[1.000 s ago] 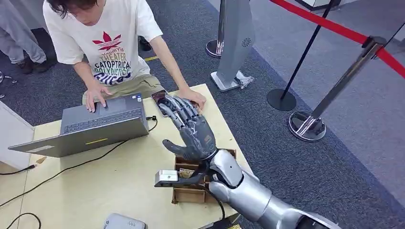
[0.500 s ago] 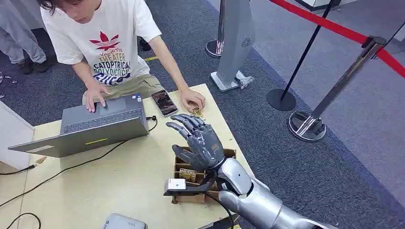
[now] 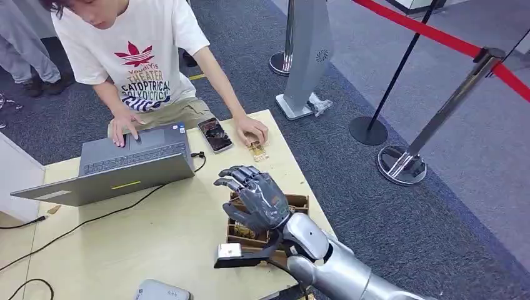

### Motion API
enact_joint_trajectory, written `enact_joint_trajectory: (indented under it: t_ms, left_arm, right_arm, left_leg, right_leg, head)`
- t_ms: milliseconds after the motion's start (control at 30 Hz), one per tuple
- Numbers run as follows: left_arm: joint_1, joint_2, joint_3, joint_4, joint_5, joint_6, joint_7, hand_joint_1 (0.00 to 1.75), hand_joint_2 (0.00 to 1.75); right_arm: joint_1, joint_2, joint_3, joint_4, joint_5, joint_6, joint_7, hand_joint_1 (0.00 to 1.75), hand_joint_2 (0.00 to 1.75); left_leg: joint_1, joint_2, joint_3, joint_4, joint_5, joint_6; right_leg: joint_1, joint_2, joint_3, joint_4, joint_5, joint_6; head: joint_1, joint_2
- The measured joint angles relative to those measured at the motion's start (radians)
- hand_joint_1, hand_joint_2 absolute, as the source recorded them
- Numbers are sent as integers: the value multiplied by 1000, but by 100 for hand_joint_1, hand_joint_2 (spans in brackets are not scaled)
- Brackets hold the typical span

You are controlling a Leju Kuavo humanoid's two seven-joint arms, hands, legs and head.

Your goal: Pass the card to the sensor for recognition and then transmit it.

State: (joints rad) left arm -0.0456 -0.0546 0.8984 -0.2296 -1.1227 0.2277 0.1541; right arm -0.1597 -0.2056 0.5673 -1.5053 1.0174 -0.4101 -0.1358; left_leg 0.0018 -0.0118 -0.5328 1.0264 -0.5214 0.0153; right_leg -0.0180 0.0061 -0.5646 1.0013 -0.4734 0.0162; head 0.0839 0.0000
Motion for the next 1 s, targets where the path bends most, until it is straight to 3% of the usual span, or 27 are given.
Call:
enact_joint_trajectory:
  t_ms: [400, 733, 1000]
  left_arm:
    - [-3, 0, 3, 0, -10, 0, -1, 0, 175]
    - [-4, 0, 21, 0, -11, 0, 3, 0, 175]
    - [-4, 0, 27, 0, -20, 0, 3, 0, 175]
  right_arm:
    - [-8, 0, 19, 44, 1, 21, 18, 86, 175]
    - [-23, -1, 13, 80, 42, 23, 42, 59, 175]
    - [-34, -17, -1, 91, 66, 34, 63, 59, 175]
  left_leg:
    - [0, 0, 0, 0, 0, 0]
    - [0, 0, 0, 0, 0, 0]
    - [0, 0, 0, 0, 0, 0]
  right_leg:
    - [0, 0, 0, 0, 0, 0]
    - [0, 0, 0, 0, 0, 0]
    - [0, 0, 0, 0, 0, 0]
  head:
    - [0, 0]
    - [0, 0]
    - [0, 0]
